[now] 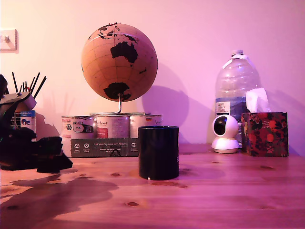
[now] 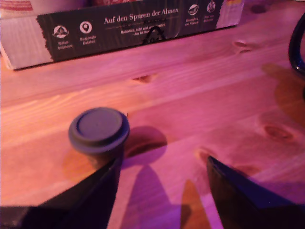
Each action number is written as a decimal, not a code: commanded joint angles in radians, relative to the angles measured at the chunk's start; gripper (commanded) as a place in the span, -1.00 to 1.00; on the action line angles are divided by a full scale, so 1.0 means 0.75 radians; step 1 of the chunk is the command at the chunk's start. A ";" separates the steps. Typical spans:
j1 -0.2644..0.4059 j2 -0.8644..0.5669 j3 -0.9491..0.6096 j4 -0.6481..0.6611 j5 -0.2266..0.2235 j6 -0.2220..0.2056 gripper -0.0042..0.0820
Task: Pick up the coffee capsules from the table one by one and drop them inside the nearest coffee cup
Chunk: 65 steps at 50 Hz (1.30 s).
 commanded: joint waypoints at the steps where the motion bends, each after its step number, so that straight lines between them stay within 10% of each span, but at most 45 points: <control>1: -0.004 -0.047 -0.024 -0.004 -0.002 -0.003 0.30; 21: 0.073 -0.133 -0.157 0.017 -0.131 -0.010 0.30; 65: 0.083 -0.111 -0.079 0.070 -0.086 -0.079 0.48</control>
